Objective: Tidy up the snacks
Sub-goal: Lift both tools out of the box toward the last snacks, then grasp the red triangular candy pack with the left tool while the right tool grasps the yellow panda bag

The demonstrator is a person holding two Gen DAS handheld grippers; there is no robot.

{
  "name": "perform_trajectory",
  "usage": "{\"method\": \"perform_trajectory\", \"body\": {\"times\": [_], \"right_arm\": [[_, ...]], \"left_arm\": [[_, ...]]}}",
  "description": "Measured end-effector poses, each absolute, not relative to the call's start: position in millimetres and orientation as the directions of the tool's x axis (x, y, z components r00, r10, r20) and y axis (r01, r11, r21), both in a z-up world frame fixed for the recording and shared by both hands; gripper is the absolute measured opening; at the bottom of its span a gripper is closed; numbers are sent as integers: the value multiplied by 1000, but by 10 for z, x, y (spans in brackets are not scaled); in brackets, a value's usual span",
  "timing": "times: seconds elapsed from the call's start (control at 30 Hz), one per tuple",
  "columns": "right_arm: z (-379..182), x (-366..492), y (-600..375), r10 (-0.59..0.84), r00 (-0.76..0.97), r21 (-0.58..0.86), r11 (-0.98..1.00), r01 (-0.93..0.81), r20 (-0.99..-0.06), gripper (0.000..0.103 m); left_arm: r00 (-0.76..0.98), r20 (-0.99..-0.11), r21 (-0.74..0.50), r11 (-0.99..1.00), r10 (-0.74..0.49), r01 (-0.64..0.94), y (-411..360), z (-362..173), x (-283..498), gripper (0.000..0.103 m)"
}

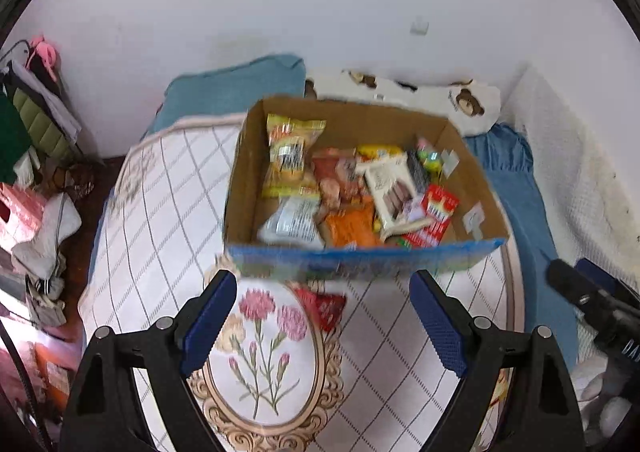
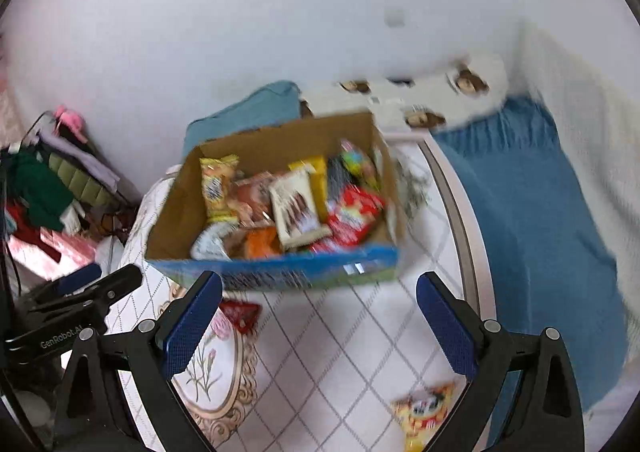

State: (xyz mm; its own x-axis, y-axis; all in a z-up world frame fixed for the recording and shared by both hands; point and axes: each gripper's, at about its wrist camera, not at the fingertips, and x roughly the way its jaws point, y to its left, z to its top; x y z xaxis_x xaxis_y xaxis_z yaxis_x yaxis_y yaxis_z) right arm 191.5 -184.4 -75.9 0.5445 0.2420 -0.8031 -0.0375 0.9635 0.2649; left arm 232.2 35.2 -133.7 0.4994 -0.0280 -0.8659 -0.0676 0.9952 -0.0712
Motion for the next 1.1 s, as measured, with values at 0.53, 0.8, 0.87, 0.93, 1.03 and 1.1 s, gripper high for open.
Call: {"method": "perform_trajectory", "body": {"times": [0.53, 0.8, 0.87, 0.93, 1.03, 1.1], "right_arm": [[-2680, 1341, -2552, 196, 174, 221, 965, 139, -965, 99], [-3128, 1300, -2500, 163, 112, 178, 975, 131, -980, 79], [-3160, 1270, -2527, 155, 100, 169, 975, 142, -983, 76], [-3164, 1239, -2539, 160, 115, 176, 974, 146, -980, 74], [-3141, 1189, -2529, 159, 122, 176, 974, 143, -980, 73], [-3114, 1175, -2477, 168, 123, 184, 974, 133, -978, 72]], "left_arm": [[256, -966, 21, 997, 41, -78, 319, -2492, 2297, 88], [156, -986, 42, 997, 52, -66, 197, -2975, 2703, 88], [135, -990, 31, 997, 41, -76, 193, -3083, 2807, 88], [137, -990, 7, 996, 20, -90, 208, -3127, 2863, 88], [169, -985, -38, 993, -19, -111, 244, -3127, 2908, 57], [164, -986, -59, 992, -40, -115, 261, -3147, 2914, 42]]}}
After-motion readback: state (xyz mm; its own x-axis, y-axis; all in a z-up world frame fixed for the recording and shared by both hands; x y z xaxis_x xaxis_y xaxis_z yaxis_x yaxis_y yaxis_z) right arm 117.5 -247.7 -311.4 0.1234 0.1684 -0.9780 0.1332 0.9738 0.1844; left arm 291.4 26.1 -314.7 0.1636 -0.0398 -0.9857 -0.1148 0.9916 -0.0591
